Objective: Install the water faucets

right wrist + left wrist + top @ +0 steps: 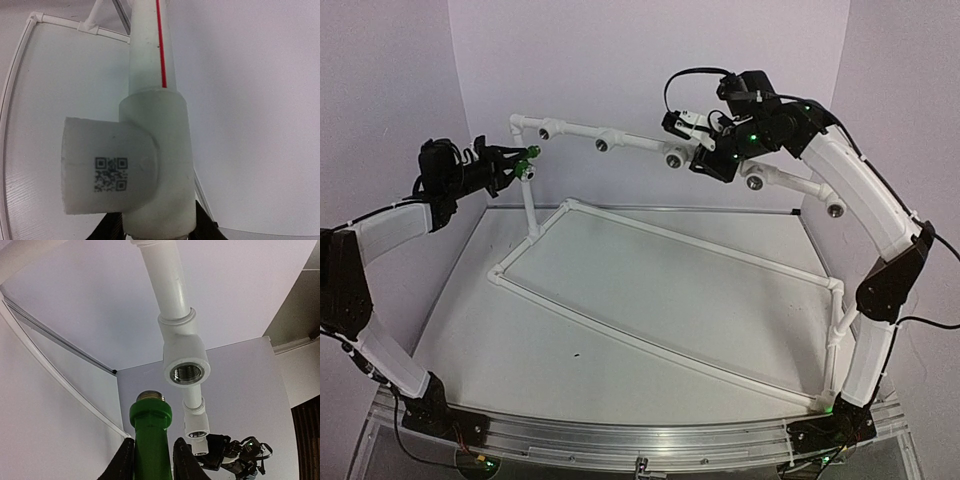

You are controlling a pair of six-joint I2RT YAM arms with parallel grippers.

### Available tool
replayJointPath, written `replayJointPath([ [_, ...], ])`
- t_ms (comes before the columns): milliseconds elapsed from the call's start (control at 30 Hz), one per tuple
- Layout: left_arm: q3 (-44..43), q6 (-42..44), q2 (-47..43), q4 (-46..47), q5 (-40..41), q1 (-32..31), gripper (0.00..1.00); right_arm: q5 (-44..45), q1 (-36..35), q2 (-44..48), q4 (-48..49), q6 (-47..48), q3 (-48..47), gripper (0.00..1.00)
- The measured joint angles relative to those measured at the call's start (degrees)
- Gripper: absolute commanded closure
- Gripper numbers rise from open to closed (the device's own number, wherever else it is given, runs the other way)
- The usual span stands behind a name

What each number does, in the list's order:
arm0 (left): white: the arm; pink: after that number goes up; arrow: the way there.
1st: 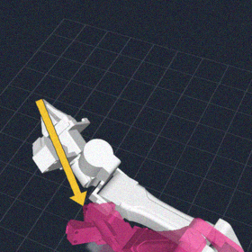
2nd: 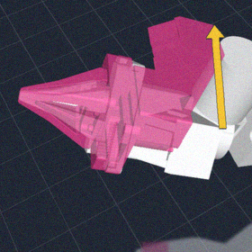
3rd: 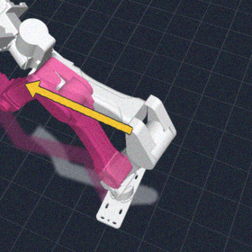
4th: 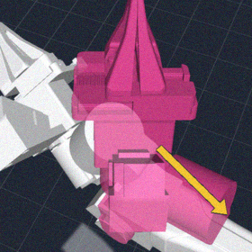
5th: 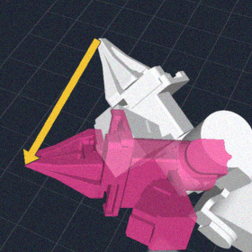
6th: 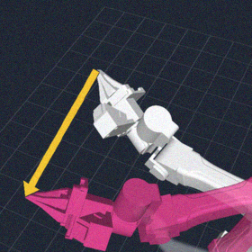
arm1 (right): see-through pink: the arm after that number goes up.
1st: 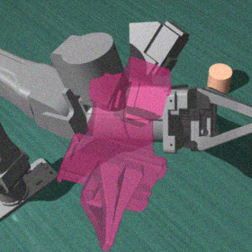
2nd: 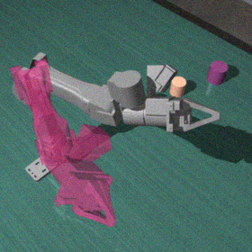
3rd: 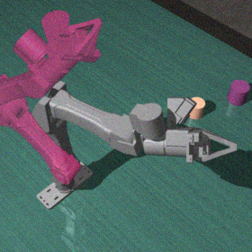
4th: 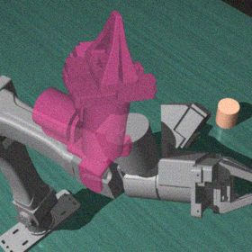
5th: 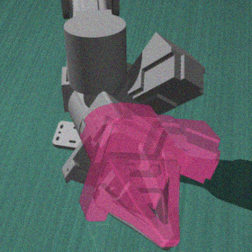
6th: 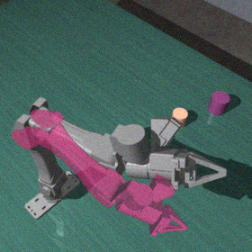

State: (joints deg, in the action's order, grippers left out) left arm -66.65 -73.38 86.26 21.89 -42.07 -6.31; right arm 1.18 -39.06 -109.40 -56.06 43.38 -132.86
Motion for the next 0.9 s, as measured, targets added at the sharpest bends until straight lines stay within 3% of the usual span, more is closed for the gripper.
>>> replayJointPath([
  [200, 0.1, -6.0, 2.9, 11.4, -3.0, 0.0, 1.00, 0.0, 0.3, 1.2, 1.6, 1.4, 2.1, 0.89],
  [467, 1.2, -6.1, -0.7, 13.2, -1.8, 0.0, 1.00, -0.2, 0.3, 1.2, 1.7, 1.1, 2.2, 0.99],
  [900, 1.2, -6.0, -0.2, 12.7, -0.2, -0.6, 1.00, -1.4, 0.3, 1.6, 1.8, -0.7, 2.7, 1.00],
])
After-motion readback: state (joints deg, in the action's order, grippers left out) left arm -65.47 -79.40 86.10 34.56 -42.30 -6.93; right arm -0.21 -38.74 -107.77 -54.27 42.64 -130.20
